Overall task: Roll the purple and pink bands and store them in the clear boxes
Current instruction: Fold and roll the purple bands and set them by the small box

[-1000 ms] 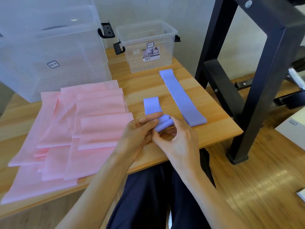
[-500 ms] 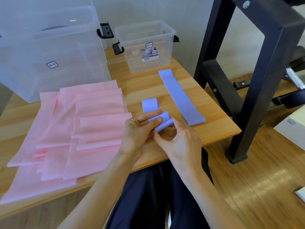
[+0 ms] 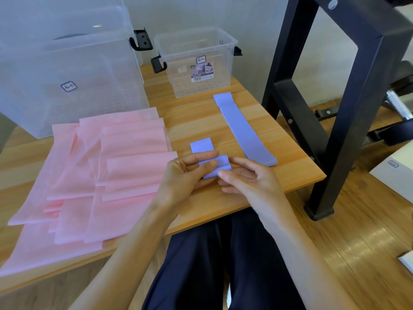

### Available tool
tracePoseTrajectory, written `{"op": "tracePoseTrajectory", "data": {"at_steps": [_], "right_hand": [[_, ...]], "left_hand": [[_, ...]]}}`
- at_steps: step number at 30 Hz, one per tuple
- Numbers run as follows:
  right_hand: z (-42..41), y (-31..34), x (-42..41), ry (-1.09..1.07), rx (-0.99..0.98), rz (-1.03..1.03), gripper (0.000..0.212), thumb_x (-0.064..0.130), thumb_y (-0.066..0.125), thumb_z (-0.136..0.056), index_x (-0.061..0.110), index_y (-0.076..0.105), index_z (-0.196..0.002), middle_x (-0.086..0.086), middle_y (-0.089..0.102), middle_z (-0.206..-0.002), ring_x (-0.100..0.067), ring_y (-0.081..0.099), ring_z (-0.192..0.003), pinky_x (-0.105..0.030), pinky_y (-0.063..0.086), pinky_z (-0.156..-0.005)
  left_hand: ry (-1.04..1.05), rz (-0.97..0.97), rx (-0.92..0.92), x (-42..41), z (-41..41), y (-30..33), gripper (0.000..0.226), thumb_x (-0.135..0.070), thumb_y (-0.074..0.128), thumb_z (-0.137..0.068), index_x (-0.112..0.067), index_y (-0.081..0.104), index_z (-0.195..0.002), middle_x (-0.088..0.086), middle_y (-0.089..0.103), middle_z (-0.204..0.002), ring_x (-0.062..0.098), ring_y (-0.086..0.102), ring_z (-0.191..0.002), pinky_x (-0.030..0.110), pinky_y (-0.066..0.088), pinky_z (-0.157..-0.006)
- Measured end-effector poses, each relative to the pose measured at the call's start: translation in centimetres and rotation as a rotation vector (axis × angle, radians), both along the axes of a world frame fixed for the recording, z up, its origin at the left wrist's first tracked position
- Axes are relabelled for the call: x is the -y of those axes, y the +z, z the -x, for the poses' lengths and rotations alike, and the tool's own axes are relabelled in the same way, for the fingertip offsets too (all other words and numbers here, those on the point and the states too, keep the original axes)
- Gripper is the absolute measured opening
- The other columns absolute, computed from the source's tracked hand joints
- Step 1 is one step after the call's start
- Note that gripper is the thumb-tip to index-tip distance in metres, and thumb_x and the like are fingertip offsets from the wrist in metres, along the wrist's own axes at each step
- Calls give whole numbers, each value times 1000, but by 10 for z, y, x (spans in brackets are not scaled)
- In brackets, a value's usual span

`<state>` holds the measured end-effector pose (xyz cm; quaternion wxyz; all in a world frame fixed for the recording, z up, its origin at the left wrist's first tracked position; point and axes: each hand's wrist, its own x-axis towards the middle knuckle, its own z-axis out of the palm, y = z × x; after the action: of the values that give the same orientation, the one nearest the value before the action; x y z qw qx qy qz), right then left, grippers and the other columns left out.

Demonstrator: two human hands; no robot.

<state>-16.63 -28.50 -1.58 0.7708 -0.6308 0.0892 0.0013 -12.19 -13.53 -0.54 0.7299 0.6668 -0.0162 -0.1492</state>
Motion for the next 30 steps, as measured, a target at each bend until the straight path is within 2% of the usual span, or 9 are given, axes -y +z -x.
{"op": "tracePoseTrajectory", "data": {"at_steps": [5, 9, 11, 13, 15, 19, 23, 28, 30], "right_hand": [[2, 1, 2, -41, -49, -44, 22, 4, 75, -84, 5, 71, -106, -13, 77, -90, -22, 75, -83, -28, 61, -78], [0, 2, 0, -52, -98, -55, 13, 2, 73, -85, 1, 72, -98, -15, 76, -90, -24, 75, -83, -30, 61, -80], [0, 2, 0, -53, -107, -70, 7, -1, 72, -85, 0, 70, -92, -15, 76, -86, -24, 75, -82, -30, 61, -79], [-1, 2, 1, -35, -126, -67, 9, -3, 71, -85, -4, 68, -93, -15, 75, -85, -24, 75, -80, -29, 61, -76], [-2, 2, 2, 7, -150, -82, 9, -4, 70, -85, -5, 68, -94, -15, 74, -83, -23, 74, -76, -29, 61, -73], [-3, 3, 4, 71, -170, -90, 7, 0, 69, -88, 2, 74, -92, -10, 74, -83, -22, 73, -76, -33, 61, -75], [-4, 2, 6, 90, -185, -72, 9, 1, 70, -87, -2, 73, -95, -11, 74, -82, -23, 73, -77, -33, 61, -75], [-4, 3, 8, 80, -210, -46, 11, 1, 72, -85, -4, 70, -95, -11, 72, -77, -25, 73, -76, -35, 62, -75], [-4, 4, 8, 85, -211, -20, 12, 2, 72, -85, -5, 70, -95, -13, 71, -76, -25, 73, -74, -34, 62, -74]], "left_hand": [[-34, -56, 69, -1, 2, 0, 20, -9, 66, -91, -20, 74, -106, 2, 78, -95, 14, 74, -90, 21, 59, -77], [-42, -107, 122, -1, 4, 0, 19, -10, 63, -93, -20, 74, -106, -7, 78, -86, 2, 72, -83, 9, 50, -67], [-42, -132, 134, 0, 4, 0, 20, -12, 60, -97, -22, 74, -107, -11, 77, -93, -2, 69, -91, 9, 49, -75], [-36, -113, 100, -1, 1, -2, 24, -12, 57, -98, -25, 74, -108, -9, 76, -105, 4, 68, -103, 19, 51, -90], [-29, -61, 37, -1, -2, -3, 26, -9, 58, -97, -27, 75, -105, 0, 76, -107, 13, 68, -100, 31, 53, -95], [14, -5, 2, -1, -5, -5, 23, -8, 66, -91, -27, 77, -97, 8, 77, -95, 14, 70, -82, 24, 58, -79], [19, -11, 4, -2, -5, -6, 20, -9, 67, -90, -22, 76, -101, 12, 77, -97, 17, 71, -84, 24, 59, -78], [-57, -86, 64, -5, -4, -2, 23, -7, 60, -96, -24, 75, -100, -2, 76, -83, 7, 69, -75, 10, 49, -58], [-79, -108, 72, -6, -4, -2, 26, -7, 57, -97, -26, 76, -100, 1, 76, -88, 9, 69, -79, 11, 50, -61]]}}
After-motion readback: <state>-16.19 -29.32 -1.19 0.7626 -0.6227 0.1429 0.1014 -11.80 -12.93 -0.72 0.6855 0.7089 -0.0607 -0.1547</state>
